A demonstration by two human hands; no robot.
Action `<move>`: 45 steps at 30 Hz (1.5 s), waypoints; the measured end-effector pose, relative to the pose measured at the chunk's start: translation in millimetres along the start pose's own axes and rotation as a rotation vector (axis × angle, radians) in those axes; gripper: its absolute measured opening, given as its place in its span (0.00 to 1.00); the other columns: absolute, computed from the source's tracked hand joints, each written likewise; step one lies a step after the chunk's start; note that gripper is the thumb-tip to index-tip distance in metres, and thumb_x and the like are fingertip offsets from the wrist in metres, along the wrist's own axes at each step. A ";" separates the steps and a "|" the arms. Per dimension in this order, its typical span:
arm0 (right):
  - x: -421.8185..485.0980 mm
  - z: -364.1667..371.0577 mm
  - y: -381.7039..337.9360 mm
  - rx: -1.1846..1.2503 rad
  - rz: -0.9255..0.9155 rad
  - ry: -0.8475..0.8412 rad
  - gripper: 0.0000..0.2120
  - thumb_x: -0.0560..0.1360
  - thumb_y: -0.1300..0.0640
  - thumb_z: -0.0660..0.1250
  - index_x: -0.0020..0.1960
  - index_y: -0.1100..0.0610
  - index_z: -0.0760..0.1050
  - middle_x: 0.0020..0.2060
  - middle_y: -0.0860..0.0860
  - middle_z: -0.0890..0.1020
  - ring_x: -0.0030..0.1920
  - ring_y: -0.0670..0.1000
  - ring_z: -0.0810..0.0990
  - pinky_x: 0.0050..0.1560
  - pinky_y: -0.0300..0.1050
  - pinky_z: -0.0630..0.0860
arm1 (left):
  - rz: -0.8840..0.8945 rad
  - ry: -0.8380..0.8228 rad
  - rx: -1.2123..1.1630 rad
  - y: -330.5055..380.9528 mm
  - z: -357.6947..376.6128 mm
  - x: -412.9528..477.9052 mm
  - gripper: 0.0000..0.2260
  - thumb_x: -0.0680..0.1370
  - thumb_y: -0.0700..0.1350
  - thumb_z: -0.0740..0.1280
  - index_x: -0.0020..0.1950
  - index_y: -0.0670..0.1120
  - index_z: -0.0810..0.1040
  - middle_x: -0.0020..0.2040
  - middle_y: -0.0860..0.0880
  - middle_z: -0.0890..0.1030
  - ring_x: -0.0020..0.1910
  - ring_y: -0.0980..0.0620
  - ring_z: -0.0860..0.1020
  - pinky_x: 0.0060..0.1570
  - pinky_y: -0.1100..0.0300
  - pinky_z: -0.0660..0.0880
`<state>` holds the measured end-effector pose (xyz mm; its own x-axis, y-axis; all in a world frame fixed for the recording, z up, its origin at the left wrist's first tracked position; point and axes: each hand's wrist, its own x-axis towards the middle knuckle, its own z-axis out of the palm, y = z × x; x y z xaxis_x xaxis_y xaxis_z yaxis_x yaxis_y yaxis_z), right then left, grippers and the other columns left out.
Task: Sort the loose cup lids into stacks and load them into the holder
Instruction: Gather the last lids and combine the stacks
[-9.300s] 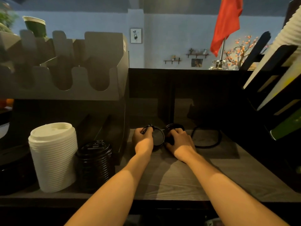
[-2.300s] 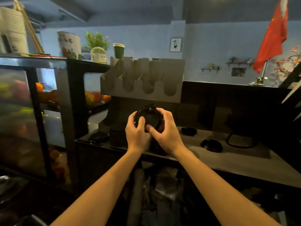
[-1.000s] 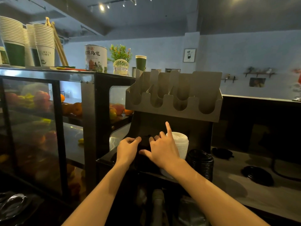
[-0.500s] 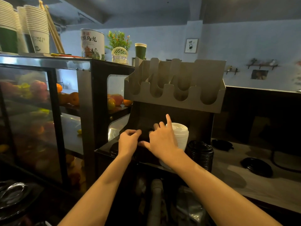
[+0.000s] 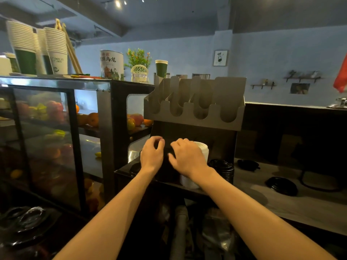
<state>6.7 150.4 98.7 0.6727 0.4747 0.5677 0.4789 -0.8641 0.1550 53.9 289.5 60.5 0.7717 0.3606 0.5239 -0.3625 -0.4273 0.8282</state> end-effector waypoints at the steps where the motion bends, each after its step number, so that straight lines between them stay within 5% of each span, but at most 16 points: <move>1: -4.4 -5.4 6.2 0.060 0.016 0.057 0.16 0.81 0.47 0.60 0.62 0.55 0.75 0.57 0.52 0.79 0.58 0.51 0.76 0.55 0.45 0.74 | 0.051 -0.009 -0.012 8.6 2.0 -3.9 0.10 0.84 0.49 0.63 0.62 0.50 0.78 0.56 0.54 0.80 0.56 0.56 0.76 0.57 0.59 0.73; 3: -13.4 -15.8 20.8 0.118 0.065 0.128 0.13 0.80 0.49 0.62 0.60 0.54 0.77 0.54 0.50 0.80 0.55 0.49 0.77 0.49 0.42 0.76 | 0.119 -0.042 -0.047 26.4 10.0 -13.3 0.08 0.84 0.49 0.63 0.61 0.52 0.78 0.55 0.57 0.79 0.55 0.59 0.77 0.53 0.65 0.72; 6: -28.4 -29.1 46.8 0.166 0.128 0.230 0.12 0.79 0.51 0.65 0.59 0.54 0.78 0.54 0.50 0.81 0.54 0.49 0.77 0.51 0.42 0.76 | 0.190 -0.063 -0.132 53.8 27.1 -30.4 0.04 0.83 0.46 0.65 0.57 0.52 0.77 0.51 0.58 0.78 0.52 0.59 0.78 0.48 0.70 0.72; 13: -88.1 -52.6 118.4 0.126 0.274 0.304 0.09 0.79 0.52 0.67 0.57 0.53 0.79 0.50 0.49 0.82 0.50 0.49 0.79 0.50 0.45 0.78 | 0.266 -0.228 -0.357 113.3 91.8 -79.7 0.04 0.83 0.43 0.65 0.56 0.50 0.78 0.48 0.52 0.82 0.47 0.54 0.83 0.48 0.62 0.81; 25: -196.1 -52.7 230.3 0.132 0.642 0.142 0.18 0.80 0.49 0.64 0.69 0.48 0.70 0.55 0.46 0.78 0.54 0.47 0.77 0.53 0.44 0.78 | 0.153 -0.592 -0.350 133.4 238.0 -158.8 0.06 0.83 0.43 0.66 0.59 0.50 0.76 0.50 0.53 0.81 0.50 0.56 0.82 0.47 0.66 0.79; 28: -208.8 -42.0 249.9 0.087 0.724 0.050 0.21 0.80 0.47 0.63 0.72 0.49 0.67 0.61 0.48 0.77 0.61 0.50 0.75 0.58 0.47 0.76 | 0.109 -0.610 -0.253 125.5 265.2 -161.4 0.06 0.82 0.43 0.66 0.58 0.51 0.77 0.51 0.54 0.80 0.52 0.54 0.81 0.52 0.58 0.80; 32: -221.8 -8.5 264.0 0.049 0.929 -0.206 0.37 0.79 0.35 0.58 0.79 0.56 0.55 0.77 0.56 0.60 0.77 0.58 0.58 0.74 0.55 0.59 | 0.071 -0.670 0.007 120.0 295.5 -149.2 0.12 0.82 0.47 0.66 0.65 0.49 0.75 0.58 0.51 0.79 0.56 0.52 0.78 0.57 0.54 0.77; 34: -224.9 8.9 271.3 0.081 0.983 -0.326 0.41 0.77 0.30 0.56 0.79 0.57 0.57 0.78 0.57 0.57 0.78 0.59 0.53 0.76 0.55 0.54 | 0.080 -0.704 0.138 111.8 307.1 -144.2 0.16 0.82 0.49 0.65 0.69 0.49 0.72 0.65 0.49 0.77 0.61 0.48 0.77 0.62 0.50 0.75; 39: -215.5 25.0 292.6 0.186 0.964 -0.392 0.36 0.76 0.31 0.59 0.75 0.53 0.65 0.75 0.56 0.66 0.76 0.59 0.60 0.75 0.56 0.56 | 0.071 -0.801 0.382 95.8 329.4 -140.3 0.25 0.83 0.55 0.59 0.77 0.46 0.65 0.72 0.42 0.73 0.69 0.39 0.73 0.68 0.47 0.67; 45: -206.6 31.9 308.7 0.697 0.886 -0.102 0.43 0.68 0.48 0.79 0.77 0.48 0.61 0.65 0.48 0.75 0.65 0.50 0.75 0.60 0.45 0.74 | -0.177 -0.640 -0.252 82.3 327.0 -129.7 0.29 0.76 0.41 0.75 0.74 0.46 0.66 0.58 0.49 0.79 0.59 0.49 0.80 0.52 0.60 0.79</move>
<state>33.6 -209.0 3.5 0.9589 -0.2196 0.1799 -0.0008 -0.6359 -0.7717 94.7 -63.5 -4.4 0.9577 -0.1840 0.2211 -0.2532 -0.1748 0.9515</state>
